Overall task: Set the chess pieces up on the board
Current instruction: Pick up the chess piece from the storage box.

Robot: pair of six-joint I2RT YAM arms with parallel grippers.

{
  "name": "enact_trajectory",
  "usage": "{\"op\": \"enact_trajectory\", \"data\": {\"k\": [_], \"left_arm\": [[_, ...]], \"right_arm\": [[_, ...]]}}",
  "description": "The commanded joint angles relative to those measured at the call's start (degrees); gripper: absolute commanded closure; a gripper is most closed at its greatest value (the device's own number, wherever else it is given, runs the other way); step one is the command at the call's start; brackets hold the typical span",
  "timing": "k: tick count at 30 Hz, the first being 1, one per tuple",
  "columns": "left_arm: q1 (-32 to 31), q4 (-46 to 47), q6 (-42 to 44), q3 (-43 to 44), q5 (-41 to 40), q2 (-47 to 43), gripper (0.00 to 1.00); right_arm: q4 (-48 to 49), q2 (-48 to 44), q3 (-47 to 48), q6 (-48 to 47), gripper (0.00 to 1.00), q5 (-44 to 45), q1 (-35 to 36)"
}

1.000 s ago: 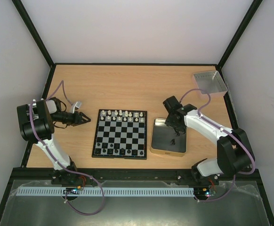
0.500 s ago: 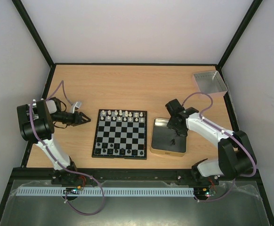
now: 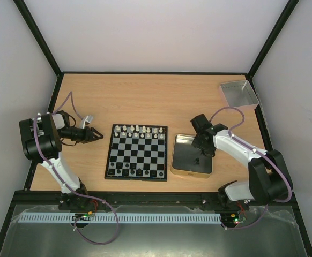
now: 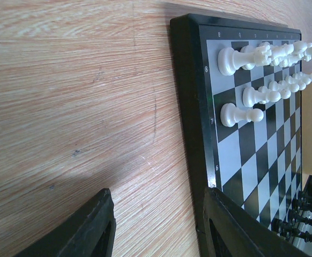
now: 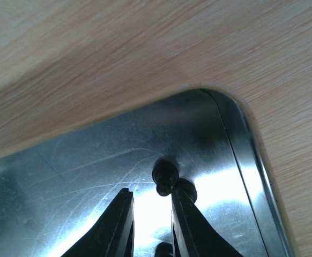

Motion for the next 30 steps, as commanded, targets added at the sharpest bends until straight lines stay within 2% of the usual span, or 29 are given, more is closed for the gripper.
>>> {"op": "enact_trajectory", "data": {"k": [1,10,30], "left_arm": [[0.69,3.97,-0.27,-2.69,-18.58,3.44,0.52],[0.7,4.08,-0.52,-2.69,-18.84,3.52,0.52],[0.75,3.99,-0.38,-2.68,-18.63,3.44,0.52]], "right_arm": [[1.52,-0.99,-2.29,-0.45,0.81,0.07,-0.45],[4.27,0.36,-3.83,-1.11,0.82,-0.48,-0.82],[4.09,1.79,-3.31,-2.33,0.97,0.43,-1.44]]}}
